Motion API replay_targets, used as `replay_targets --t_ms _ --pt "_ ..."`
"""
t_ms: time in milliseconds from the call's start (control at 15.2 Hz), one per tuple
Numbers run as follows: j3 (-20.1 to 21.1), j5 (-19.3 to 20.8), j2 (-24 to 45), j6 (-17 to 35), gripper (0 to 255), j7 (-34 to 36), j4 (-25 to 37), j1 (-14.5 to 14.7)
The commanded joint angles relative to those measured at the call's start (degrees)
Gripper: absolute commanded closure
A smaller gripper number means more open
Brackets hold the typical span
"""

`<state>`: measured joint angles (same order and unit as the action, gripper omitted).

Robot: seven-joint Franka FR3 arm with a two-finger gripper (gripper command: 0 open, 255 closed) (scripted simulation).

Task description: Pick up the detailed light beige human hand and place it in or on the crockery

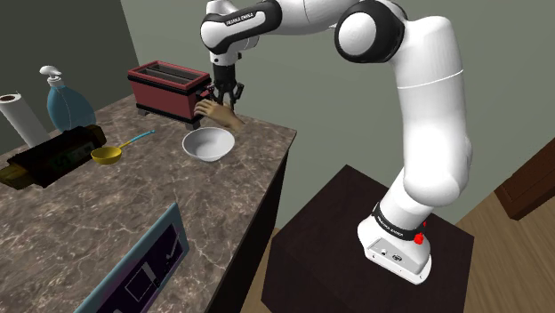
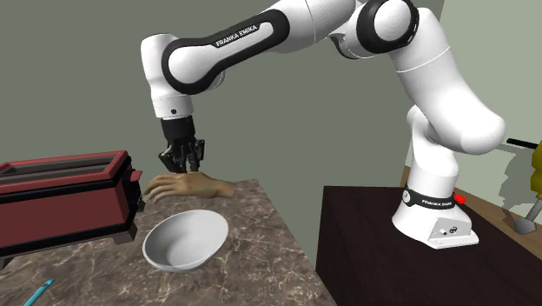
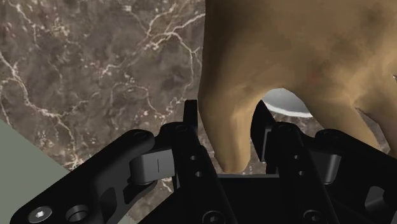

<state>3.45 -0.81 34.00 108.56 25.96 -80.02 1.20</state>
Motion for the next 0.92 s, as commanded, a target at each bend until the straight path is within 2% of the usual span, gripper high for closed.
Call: replay_targets --t_ms 0,264,858 --pt "0.54 0.10 -0.12 0.41 255 2.33 -0.40 1.76" --pt "1.45 0.29 0.05 0.32 255 6.13 0.02 4.72" --pt "1.35 0.42 2.60 5.80 255 5.98 -2.91 4.76"
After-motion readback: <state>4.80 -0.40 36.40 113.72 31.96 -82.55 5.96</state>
